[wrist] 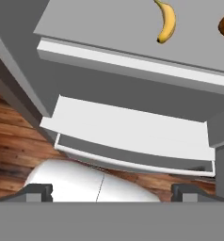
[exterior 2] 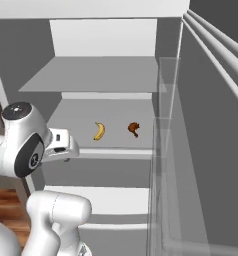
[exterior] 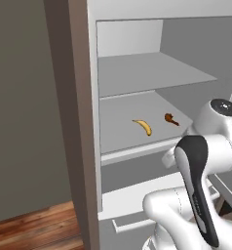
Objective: Open the fridge, remove the banana, broccoli, and chicken drumstick, and place them on any counter.
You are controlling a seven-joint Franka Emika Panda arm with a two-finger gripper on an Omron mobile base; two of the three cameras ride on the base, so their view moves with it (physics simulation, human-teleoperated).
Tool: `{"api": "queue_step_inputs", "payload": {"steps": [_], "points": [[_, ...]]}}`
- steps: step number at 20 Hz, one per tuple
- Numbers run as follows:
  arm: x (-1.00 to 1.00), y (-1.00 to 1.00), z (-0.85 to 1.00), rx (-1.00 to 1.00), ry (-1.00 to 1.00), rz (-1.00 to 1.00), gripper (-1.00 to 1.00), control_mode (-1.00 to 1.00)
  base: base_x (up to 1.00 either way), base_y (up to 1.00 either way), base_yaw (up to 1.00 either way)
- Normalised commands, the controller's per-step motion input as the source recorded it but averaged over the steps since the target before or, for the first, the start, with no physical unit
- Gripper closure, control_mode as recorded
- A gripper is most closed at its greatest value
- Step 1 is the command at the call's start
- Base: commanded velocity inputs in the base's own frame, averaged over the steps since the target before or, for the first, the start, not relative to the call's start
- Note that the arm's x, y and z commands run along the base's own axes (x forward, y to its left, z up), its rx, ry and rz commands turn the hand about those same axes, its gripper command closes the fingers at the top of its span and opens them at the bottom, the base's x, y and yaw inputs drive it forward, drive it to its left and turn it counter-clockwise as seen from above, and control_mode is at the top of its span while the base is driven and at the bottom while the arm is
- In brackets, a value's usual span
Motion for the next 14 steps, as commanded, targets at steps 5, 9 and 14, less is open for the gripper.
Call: {"api": "queue_step_inputs", "payload": {"steps": [5,9,14], "points": [[0.36,-0.14,-0.17,0.0,-0.09,-0.07,-1.0,-1.0,0.0,0.0,0.0],[0.0,-0.08,-0.02,0.04,-0.01,-0.01,-1.0,-1.0,0.0,0.0,0.0],[0.61,-0.02,-0.17,0.0,0.0,-0.03,-1.0,-1.0,0.0,0.0,0.0]]}}
